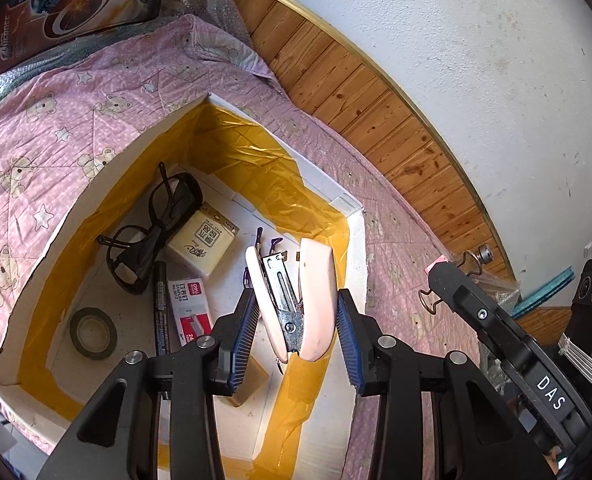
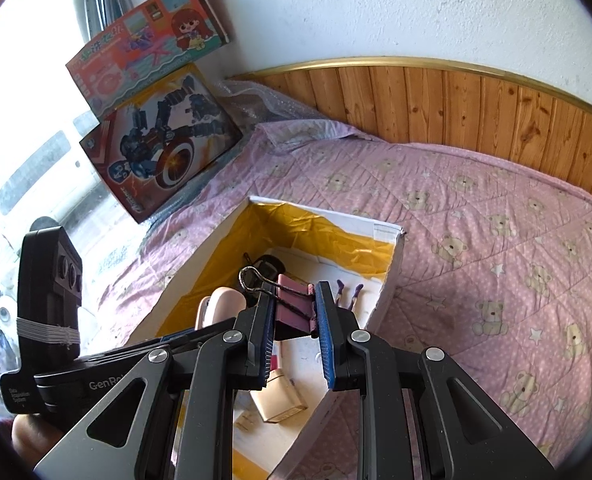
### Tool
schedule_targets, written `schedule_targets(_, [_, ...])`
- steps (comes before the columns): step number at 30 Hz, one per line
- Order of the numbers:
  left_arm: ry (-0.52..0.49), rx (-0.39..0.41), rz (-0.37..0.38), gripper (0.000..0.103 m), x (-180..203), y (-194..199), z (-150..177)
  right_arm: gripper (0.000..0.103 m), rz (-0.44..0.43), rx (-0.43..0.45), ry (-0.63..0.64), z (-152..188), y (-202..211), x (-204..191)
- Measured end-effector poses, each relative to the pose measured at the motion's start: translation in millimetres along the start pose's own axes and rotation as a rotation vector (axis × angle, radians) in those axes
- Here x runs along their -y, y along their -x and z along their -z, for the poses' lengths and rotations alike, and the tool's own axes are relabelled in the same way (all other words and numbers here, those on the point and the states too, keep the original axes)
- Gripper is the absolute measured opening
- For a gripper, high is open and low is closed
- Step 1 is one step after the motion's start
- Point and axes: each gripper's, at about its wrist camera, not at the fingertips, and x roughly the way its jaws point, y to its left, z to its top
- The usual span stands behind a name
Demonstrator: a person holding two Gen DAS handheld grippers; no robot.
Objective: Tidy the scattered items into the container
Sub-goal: 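Open left tool to drop the stapler while right tool releases the binder clip inside, then lift both open tools up out of the box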
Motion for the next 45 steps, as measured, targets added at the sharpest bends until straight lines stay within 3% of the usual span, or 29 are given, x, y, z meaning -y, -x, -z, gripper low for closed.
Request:
schedule_targets(8, [0.083, -0.087, 0.047, 0.041, -11, -29, -23, 0.02, -0.023, -0.045, 0.022, 5, -12, 1])
schedule_targets(19, [0.109, -0.156, 0.095, 0.041, -13, -62, -52, 0.02, -0.031, -0.13, 0.091, 21, -36, -5])
schedule_targets(32, [0.167, -0.254, 0.045, 0.042, -38, -99, -52, 0.021, -0.021, -0.224, 0.164, 25, -68, -10])
schedule_targets(37, [0.188, -0.269, -0.005, 0.043, -45, -106, -52, 0.027, -0.009, -0.252, 0.164, 24, -78, -5])
schedule_targets(39, [0.187, -0.267, -0.005, 0.049, -45, -106, -53, 0.032, -0.005, -0.255, 0.16, 22, -79, -3])
schedule_targets(45, [0.176, -0.263, 0.011, 0.049, -41, -105, -54, 0.032, 0.005, -0.244, 0.151, 18, -77, -1])
